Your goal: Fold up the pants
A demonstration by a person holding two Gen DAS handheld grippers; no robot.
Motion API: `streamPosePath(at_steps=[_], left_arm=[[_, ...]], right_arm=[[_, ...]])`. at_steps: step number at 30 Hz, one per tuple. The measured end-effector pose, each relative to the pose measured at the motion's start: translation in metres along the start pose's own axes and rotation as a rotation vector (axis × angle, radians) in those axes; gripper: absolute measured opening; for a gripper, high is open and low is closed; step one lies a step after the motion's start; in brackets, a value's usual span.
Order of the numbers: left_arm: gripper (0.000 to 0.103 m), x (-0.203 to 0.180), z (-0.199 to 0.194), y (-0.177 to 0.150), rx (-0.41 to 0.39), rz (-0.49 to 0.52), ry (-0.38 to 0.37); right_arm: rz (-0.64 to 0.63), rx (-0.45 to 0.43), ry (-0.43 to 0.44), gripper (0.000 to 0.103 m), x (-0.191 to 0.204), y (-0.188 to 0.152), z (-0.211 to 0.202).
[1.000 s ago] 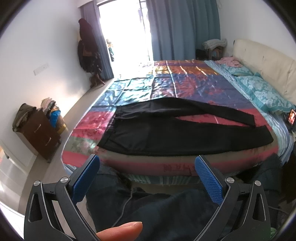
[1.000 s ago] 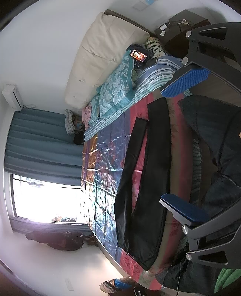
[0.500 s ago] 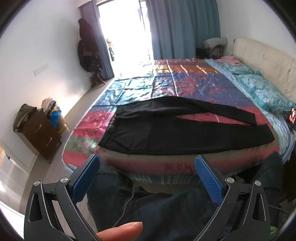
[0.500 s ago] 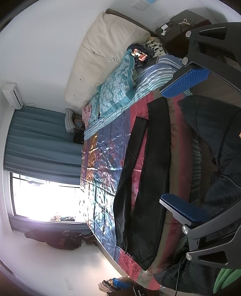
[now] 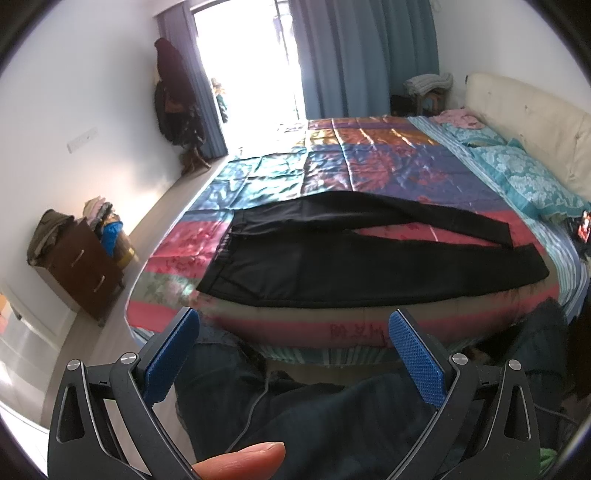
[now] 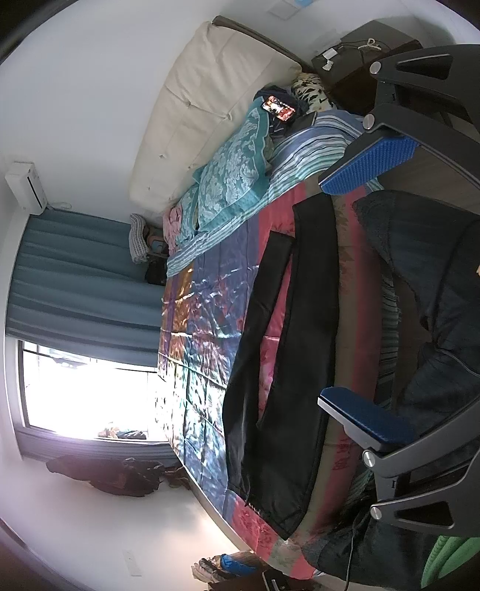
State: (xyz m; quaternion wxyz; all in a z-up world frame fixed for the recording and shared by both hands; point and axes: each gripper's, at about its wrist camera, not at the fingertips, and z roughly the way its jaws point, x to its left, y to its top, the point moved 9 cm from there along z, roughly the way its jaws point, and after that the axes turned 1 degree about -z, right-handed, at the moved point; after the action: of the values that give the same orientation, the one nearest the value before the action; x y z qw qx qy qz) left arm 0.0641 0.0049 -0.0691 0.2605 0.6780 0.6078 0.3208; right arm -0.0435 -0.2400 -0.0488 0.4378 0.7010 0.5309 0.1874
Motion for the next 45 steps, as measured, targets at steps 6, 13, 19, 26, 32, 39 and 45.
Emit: streamPosePath(at_steps=[6,13,19,26,32,39,45], left_arm=[[0.103,-0.001,0.0,0.001,0.001,0.0,0.001],[0.103,-0.002,-0.001,0.002,0.002,0.003,0.002],[0.103,-0.003,-0.001,0.001,0.001,0.002,0.003],[0.103,-0.003,-0.001,0.002,0.002,0.004,0.003],[0.103,-0.004,-0.001,0.002,0.003,0.005,0.004],[0.103,-0.004,-0.001,0.002,0.003,0.006,0.005],[0.103,-0.004,-0.001,0.002,0.003,0.007,0.005]], right_arm=[[-0.001,0.0,0.001,0.103,0.001,0.0,0.0],[-0.002,0.001,0.0,0.103,0.001,0.0,0.0],[-0.005,0.003,0.002,0.103,0.006,-0.002,0.0],[-0.004,0.006,0.003,0.103,0.006,-0.003,0.001],[-0.008,0.009,0.005,0.103,0.011,-0.006,0.003],[-0.006,0.011,0.006,0.103,0.011,-0.007,0.004],[-0.004,0.016,0.007,0.103,0.012,-0.007,0.005]])
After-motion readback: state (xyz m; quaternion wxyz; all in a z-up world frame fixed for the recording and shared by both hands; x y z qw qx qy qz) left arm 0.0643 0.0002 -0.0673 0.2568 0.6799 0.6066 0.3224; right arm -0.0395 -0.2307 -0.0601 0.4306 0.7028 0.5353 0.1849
